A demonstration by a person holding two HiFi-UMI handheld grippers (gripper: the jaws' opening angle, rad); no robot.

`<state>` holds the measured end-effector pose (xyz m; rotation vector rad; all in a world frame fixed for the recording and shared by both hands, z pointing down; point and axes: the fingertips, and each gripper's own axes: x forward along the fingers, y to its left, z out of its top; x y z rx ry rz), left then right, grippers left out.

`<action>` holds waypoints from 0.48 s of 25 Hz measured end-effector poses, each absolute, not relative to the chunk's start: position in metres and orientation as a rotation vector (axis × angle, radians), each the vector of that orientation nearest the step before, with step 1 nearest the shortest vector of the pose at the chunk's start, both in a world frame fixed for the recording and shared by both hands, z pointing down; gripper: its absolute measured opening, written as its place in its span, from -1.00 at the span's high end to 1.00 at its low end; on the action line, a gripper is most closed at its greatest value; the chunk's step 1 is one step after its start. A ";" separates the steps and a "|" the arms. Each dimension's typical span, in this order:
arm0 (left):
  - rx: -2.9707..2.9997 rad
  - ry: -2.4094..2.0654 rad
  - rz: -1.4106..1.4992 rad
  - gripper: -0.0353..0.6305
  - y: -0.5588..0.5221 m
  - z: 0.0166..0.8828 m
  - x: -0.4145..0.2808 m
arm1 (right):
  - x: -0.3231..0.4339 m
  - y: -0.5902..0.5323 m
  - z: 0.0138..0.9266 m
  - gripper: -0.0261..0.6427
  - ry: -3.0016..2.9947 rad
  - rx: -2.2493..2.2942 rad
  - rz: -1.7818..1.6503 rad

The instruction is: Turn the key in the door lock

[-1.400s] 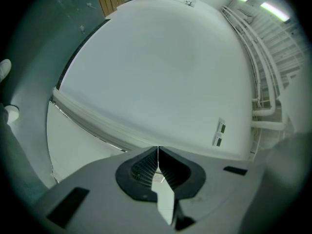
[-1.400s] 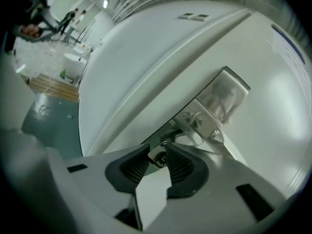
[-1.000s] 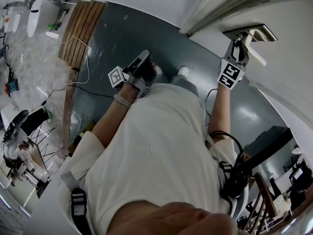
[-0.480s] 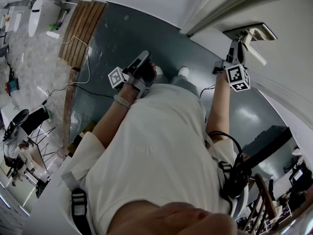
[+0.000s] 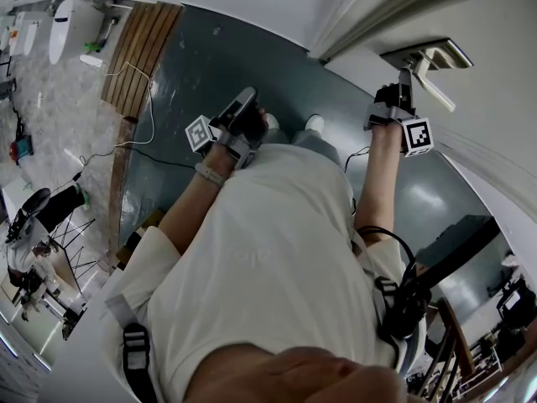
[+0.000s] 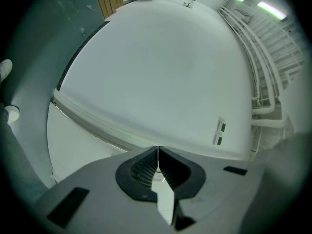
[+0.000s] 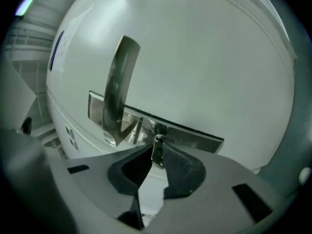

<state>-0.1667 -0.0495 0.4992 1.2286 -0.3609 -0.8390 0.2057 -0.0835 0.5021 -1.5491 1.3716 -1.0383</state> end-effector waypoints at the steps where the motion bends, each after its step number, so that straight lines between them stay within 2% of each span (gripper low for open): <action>1: 1.229 -0.361 -0.839 0.87 -0.049 0.499 -0.167 | 0.205 -0.083 0.502 0.72 1.345 -1.515 -1.054; 8: 1.229 -0.366 -0.841 0.87 -0.049 0.499 -0.169 | 0.200 -0.085 0.507 0.72 1.185 -1.245 -1.156; 12: 1.231 -0.368 -0.842 0.87 -0.050 0.499 -0.171 | 0.198 -0.086 0.519 0.80 1.006 -0.961 -1.179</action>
